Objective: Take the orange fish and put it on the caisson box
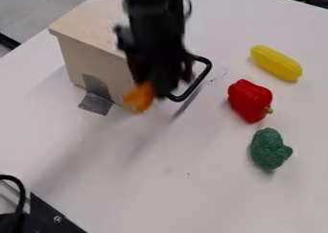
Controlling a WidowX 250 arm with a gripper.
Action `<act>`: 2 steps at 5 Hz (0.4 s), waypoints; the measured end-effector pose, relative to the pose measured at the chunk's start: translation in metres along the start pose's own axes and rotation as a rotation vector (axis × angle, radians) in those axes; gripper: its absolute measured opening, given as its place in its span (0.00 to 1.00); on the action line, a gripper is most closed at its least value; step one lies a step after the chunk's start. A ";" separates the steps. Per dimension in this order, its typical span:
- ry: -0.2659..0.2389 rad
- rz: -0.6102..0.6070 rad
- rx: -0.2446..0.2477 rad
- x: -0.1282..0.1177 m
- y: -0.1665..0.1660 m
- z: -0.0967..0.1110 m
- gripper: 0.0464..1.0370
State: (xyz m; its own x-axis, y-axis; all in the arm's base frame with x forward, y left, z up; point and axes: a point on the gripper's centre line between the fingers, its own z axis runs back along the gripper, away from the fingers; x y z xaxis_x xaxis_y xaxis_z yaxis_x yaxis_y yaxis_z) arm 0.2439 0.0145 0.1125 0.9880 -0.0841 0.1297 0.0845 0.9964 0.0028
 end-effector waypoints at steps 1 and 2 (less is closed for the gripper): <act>-0.008 0.084 0.006 0.026 0.036 0.014 0.35; -0.023 0.144 0.023 0.043 0.072 0.021 0.35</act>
State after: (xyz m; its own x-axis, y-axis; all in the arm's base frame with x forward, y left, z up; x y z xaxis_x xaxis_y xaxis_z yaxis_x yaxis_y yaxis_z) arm 0.2900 0.0829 0.1387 0.9864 0.0595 0.1530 -0.0610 0.9981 0.0048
